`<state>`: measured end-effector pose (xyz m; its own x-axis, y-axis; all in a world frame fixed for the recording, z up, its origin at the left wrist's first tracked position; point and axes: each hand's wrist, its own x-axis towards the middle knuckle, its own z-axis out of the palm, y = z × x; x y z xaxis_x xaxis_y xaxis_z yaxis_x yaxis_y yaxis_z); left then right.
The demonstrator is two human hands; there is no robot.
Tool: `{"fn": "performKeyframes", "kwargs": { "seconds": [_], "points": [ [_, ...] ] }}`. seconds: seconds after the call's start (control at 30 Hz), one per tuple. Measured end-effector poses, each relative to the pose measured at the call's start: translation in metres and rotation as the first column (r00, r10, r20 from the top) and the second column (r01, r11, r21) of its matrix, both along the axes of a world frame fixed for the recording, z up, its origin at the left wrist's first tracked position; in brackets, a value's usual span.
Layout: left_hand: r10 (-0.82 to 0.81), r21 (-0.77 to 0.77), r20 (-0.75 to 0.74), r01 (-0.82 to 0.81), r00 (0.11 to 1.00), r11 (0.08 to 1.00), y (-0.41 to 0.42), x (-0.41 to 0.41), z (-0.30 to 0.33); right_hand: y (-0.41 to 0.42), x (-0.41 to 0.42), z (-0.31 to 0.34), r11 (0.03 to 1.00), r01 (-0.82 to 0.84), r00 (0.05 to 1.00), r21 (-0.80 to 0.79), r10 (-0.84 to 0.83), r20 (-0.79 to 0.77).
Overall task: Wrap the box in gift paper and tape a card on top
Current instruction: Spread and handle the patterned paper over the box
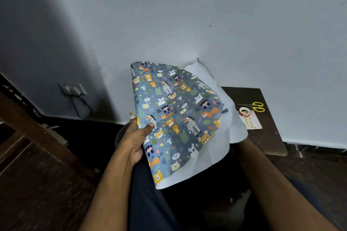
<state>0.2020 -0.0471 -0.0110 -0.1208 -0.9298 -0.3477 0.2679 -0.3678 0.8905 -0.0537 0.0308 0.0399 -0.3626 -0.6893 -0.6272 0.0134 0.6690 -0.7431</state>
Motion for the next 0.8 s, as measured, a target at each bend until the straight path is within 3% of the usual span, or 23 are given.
{"fn": "performKeyframes", "kwargs": {
  "seconds": [0.1, 0.17, 0.23, 0.3, 0.33, 0.4, 0.5, 0.63, 0.8],
  "points": [
    [0.024, -0.076, 0.003, -0.023, 1.0, 0.997, 0.004, -0.004, 0.001, -0.005, -0.005, 0.009, 0.998, 0.055, 0.998, -0.015, -0.055, -0.028],
    [0.047, -0.135, -0.016, -0.048, 0.999, 0.99, 0.007, -0.008, 0.002, -0.006, 0.0, 0.016, 0.982, 0.181, 0.983, 0.043, -0.182, 0.017],
    [0.11, -0.169, -0.051, -0.117, 0.993, 0.979, 0.01, -0.011, 0.005, 0.001, 0.0, 0.024, 0.93, 0.293, 0.954, -0.224, -0.269, 0.133],
    [0.2, -0.2, -0.075, -0.211, 0.977, 0.957, 0.011, -0.01, 0.007, 0.017, -0.016, 0.019, 0.758, 0.319, 0.935, -0.57, -0.153, 0.32],
    [0.234, -0.22, -0.086, -0.247, 0.968, 0.944, 0.01, -0.009, 0.007, 0.022, -0.026, 0.015, 0.687, 0.354, 0.912, -0.635, -0.103, 0.397],
    [0.271, -0.244, -0.1, -0.287, 0.957, 0.926, 0.009, -0.006, 0.007, 0.034, -0.045, 0.016, 0.65, 0.454, 0.824, -0.609, -0.045, 0.565],
    [0.253, -0.23, -0.088, -0.266, 0.964, 0.936, 0.008, -0.003, 0.005, 0.046, -0.066, 0.021, 0.685, 0.503, 0.712, -0.527, 0.017, 0.702],
    [0.254, -0.221, -0.082, -0.266, 0.964, 0.938, 0.011, -0.002, 0.004, 0.052, -0.072, 0.017, 0.685, 0.55, 0.624, -0.477, 0.042, 0.78],
    [0.283, -0.278, -0.04, -0.283, 0.958, 0.918, 0.017, -0.008, 0.006, 0.061, -0.063, 0.024, 0.67, 0.547, 0.599, -0.502, 0.107, 0.794]
  ]
}}
